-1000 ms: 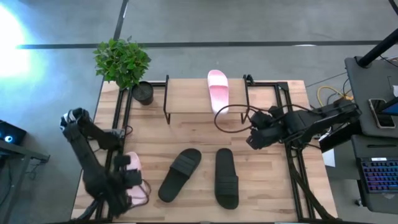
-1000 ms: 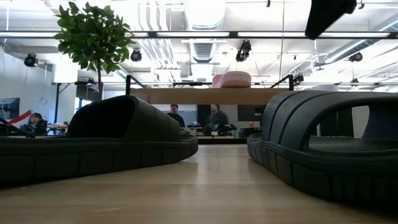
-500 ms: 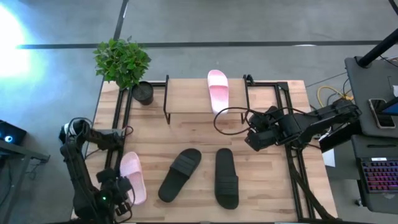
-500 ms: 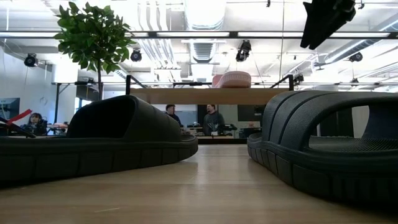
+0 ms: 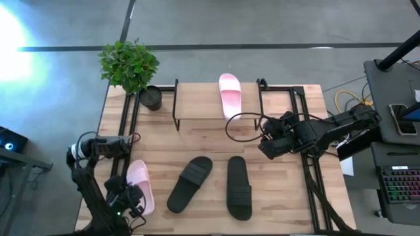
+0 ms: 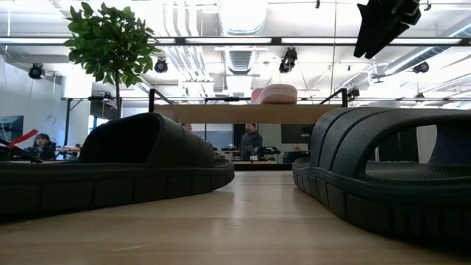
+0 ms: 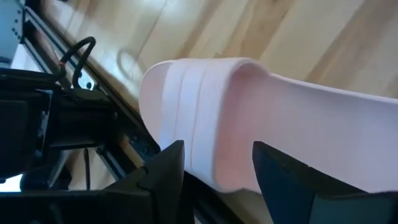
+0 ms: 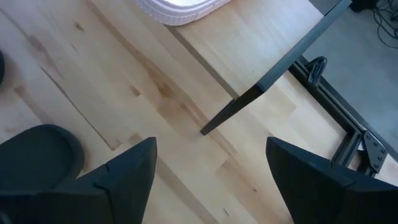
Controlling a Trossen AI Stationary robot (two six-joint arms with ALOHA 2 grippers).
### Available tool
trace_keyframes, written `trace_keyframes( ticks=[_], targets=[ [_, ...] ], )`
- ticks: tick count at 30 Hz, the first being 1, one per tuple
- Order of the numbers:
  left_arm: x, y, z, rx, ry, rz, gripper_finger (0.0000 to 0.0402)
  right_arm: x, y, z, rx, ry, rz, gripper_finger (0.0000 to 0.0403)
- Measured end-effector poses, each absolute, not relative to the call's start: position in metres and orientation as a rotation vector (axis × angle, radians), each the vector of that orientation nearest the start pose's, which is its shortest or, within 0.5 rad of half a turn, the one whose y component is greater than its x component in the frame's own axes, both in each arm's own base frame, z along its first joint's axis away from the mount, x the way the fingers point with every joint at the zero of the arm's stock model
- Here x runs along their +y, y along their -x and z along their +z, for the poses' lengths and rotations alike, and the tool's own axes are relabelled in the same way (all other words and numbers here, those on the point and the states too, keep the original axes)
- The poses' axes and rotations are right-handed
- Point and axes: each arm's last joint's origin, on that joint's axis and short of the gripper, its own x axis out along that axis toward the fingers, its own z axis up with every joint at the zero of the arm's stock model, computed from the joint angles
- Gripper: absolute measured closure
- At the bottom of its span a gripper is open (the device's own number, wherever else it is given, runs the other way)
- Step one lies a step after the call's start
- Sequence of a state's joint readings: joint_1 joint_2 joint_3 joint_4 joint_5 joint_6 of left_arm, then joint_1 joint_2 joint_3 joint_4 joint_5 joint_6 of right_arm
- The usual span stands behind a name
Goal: Pick and place slides into the shelf
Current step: Put the pink slipper on the shelf
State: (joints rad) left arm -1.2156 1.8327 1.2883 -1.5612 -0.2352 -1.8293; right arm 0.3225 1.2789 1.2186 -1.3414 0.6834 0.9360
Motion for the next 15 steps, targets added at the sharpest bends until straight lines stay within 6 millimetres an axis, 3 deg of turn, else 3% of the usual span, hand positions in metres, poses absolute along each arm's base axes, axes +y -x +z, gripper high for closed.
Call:
trace_keyframes(
  ticks=[9,15],
  targets=[
    [-0.234,-0.097,0.172,1.226,-0.021,0.962,0.0225,0.048,-0.202,0.310,0.931,-0.179,-0.836,0.0112],
    [-0.214,-0.092,0.157,1.233,0.058,0.917,0.0226,0.049,-0.202,0.309,0.946,-0.203,-0.830,0.0111]
  ],
)
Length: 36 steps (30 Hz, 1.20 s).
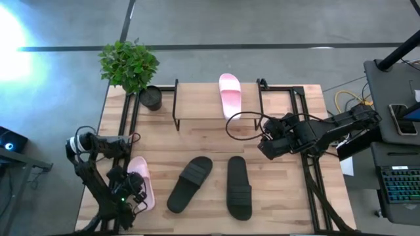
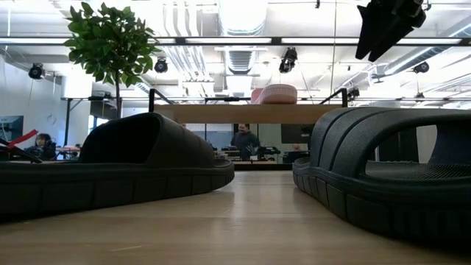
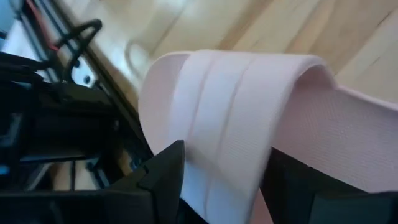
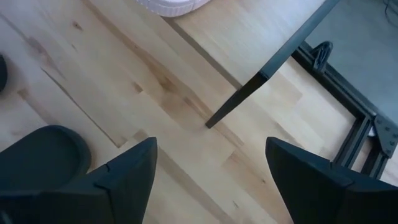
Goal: Pick and place slides into the shelf
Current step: Put the pink slipper on the shelf
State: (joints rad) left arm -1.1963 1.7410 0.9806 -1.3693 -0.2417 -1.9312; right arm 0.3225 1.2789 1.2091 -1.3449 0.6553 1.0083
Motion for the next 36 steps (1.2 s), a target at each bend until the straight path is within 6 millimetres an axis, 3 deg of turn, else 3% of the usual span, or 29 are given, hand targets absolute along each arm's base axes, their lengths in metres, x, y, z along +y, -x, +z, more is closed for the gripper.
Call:
trace_keyframes(
  ticks=[10,13,19,22,26,30,36],
  targets=[
    [-0.180,-0.080,0.147,1.203,0.031,0.924,0.0235,0.049,-0.201,0.309,0.926,-0.252,-0.861,0.0117],
    [-0.172,-0.079,0.142,1.185,0.078,0.886,0.0269,0.049,-0.201,0.309,0.924,-0.256,-0.864,0.0117],
    [-0.164,-0.078,0.138,1.184,0.127,0.859,0.0382,0.049,-0.201,0.309,0.927,-0.253,-0.865,0.0125],
    [-0.164,-0.079,0.142,1.186,0.139,0.870,0.0391,0.048,-0.201,0.309,0.930,-0.251,-0.866,0.0131],
    [-0.167,-0.088,0.165,1.160,0.169,0.872,0.0392,0.048,-0.201,0.309,0.930,-0.251,-0.867,0.0141],
    [-0.170,-0.104,0.212,1.049,0.105,0.832,0.0399,0.048,-0.201,0.309,0.929,-0.251,-0.867,0.0151],
    [-0.164,-0.152,0.273,0.960,-0.129,0.626,0.0400,0.048,-0.201,0.309,0.927,-0.247,-0.869,0.0169]
  ],
)
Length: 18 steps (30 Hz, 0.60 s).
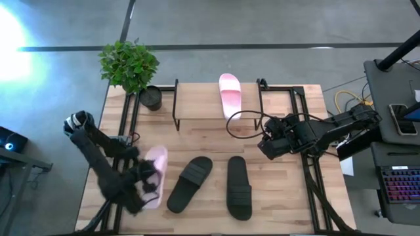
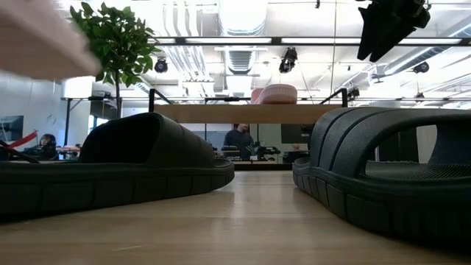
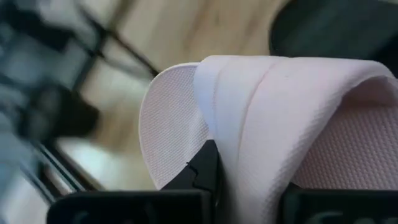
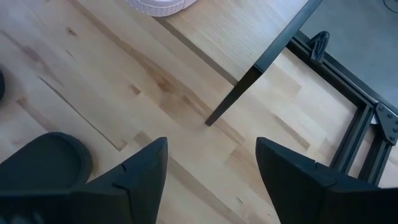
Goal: Pick and place slides into the shelf
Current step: Put the pink slipper on the shelf
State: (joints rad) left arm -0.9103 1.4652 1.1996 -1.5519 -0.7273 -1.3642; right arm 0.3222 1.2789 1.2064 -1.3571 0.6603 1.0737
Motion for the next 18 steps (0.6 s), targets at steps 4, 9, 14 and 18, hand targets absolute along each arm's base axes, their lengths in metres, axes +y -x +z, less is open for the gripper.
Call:
trace_keyframes(
  ticks=[4,9,14,18],
  targets=[
    [-0.136,-0.184,0.291,0.960,-0.343,0.652,0.0401,0.048,-0.201,0.309,0.918,-0.241,-0.874,0.0177],
    [-0.094,-0.206,0.320,0.870,-0.442,0.768,0.0401,0.048,-0.201,0.309,0.919,-0.240,-0.874,0.0180],
    [-0.073,-0.234,0.347,0.761,-0.495,0.727,0.0401,0.048,-0.200,0.309,0.911,-0.234,-0.879,0.0180],
    [-0.060,-0.265,0.364,0.644,-0.503,0.673,0.0401,0.048,-0.200,0.309,0.911,-0.233,-0.879,0.0180]
  ],
)
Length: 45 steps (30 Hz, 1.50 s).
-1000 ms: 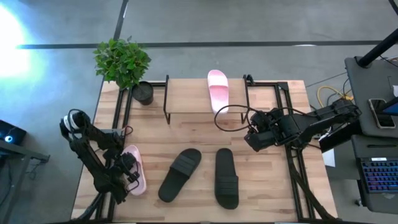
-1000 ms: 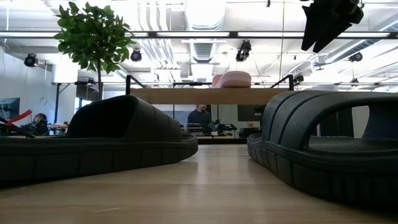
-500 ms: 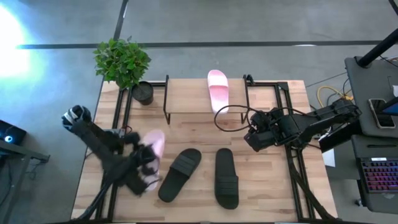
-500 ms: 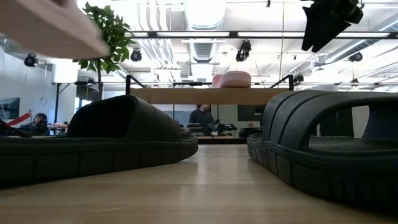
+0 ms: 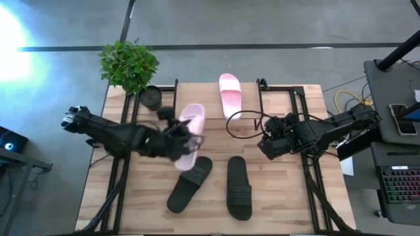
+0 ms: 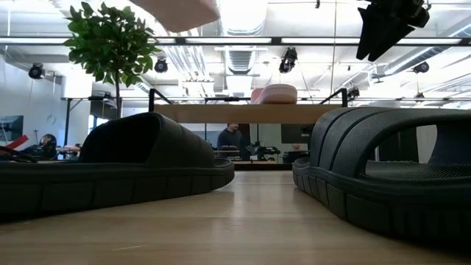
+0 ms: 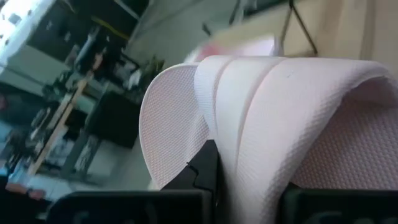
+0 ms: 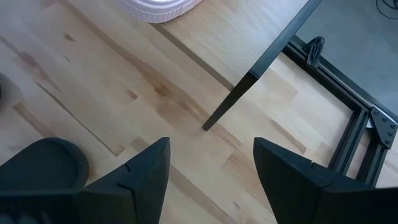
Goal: Pick and place slides into the shelf
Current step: Put the pink slipper on the shelf
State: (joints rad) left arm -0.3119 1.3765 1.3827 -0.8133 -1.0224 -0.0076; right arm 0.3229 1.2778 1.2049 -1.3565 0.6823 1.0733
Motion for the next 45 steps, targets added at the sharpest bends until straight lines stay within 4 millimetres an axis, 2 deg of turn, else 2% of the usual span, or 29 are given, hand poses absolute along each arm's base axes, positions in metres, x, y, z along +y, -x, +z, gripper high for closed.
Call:
trace_keyframes(
  ticks=[4,10,14,21,27,32,38,42,45],
  targets=[
    [-0.033,-0.286,0.370,0.619,-0.515,0.738,0.0401,0.048,-0.200,0.309,0.910,-0.234,-0.879,0.0182],
    [0.013,-0.310,0.350,0.772,-0.517,0.760,0.0402,0.046,-0.195,0.314,0.880,-0.275,-0.884,0.0183],
    [0.036,-0.324,0.344,0.832,-0.554,0.768,0.0402,0.043,-0.188,0.320,0.845,-0.310,-0.889,0.0183],
    [0.073,-0.348,0.345,0.805,-0.552,0.807,0.0401,0.039,-0.179,0.326,0.762,-0.338,-0.919,0.0183],
    [0.111,-0.366,0.327,0.893,-0.498,0.809,0.0401,0.039,-0.179,0.325,0.747,-0.339,-0.933,0.0183],
    [0.134,-0.375,0.325,0.931,-0.458,0.798,0.0401,0.039,-0.180,0.324,0.736,-0.360,-0.948,0.0184],
    [0.159,-0.370,0.330,0.995,-0.373,0.809,0.0401,0.039,-0.180,0.320,0.733,-0.372,-0.961,0.0184],
    [0.170,-0.367,0.328,0.964,-0.248,0.768,0.0401,0.039,-0.180,0.315,0.734,-0.380,-0.973,0.0184],
    [0.170,-0.367,0.326,0.963,-0.243,0.745,0.0401,0.039,-0.179,0.313,0.736,-0.382,-0.982,0.0184]
  ],
)
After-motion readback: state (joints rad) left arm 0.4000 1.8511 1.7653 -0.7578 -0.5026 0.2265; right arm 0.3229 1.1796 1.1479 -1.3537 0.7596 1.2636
